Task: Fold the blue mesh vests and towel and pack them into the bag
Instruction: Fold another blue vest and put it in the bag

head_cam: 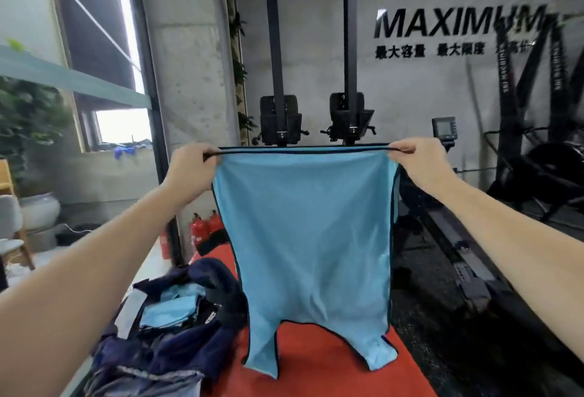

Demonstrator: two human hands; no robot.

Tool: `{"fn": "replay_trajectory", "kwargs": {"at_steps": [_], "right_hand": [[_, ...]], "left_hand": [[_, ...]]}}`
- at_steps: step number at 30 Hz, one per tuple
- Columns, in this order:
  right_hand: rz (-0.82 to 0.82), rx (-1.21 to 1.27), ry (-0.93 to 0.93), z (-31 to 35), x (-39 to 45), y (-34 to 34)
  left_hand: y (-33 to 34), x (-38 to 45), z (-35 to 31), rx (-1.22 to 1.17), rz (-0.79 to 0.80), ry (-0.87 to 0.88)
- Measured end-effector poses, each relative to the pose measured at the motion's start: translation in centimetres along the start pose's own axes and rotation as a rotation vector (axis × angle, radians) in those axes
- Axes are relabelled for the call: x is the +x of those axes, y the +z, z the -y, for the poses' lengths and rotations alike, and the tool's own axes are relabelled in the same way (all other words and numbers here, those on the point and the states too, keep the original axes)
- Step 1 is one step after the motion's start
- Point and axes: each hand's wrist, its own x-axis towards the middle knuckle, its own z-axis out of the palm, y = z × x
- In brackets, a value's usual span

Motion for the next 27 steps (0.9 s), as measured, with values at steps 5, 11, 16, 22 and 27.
{"fn": "replay_trajectory", "kwargs": {"at_steps": [5, 11, 16, 22, 27], "right_hand": [[-0.045, 0.07, 0.001, 5.3, 3.2, -3.8], [-0.021, 0.073, 0.016, 7.0, 4.7, -5.3], [0.069, 0.02, 0.048, 5.3, 5.3, -3.6], [0.155, -0.05, 0.088, 0.6, 6.9, 0.9], [0.206, -0.238, 0.06, -4.6, 8.7, 6.1]], "left_hand": [[-6.0, 3.3, -3.7, -0.044, -0.052, -0.008], [-9.2, 4.9, -3.5, -0.216, 0.081, -0.013], [-7.4, 5.2, -1.6, -0.184, 0.107, 0.003], [-1.4, 6.6, 3.1, -0.088, 0.11, -0.049], [4.9, 7.6, 7.4, 0.03, 0.222, -0.059]]}}
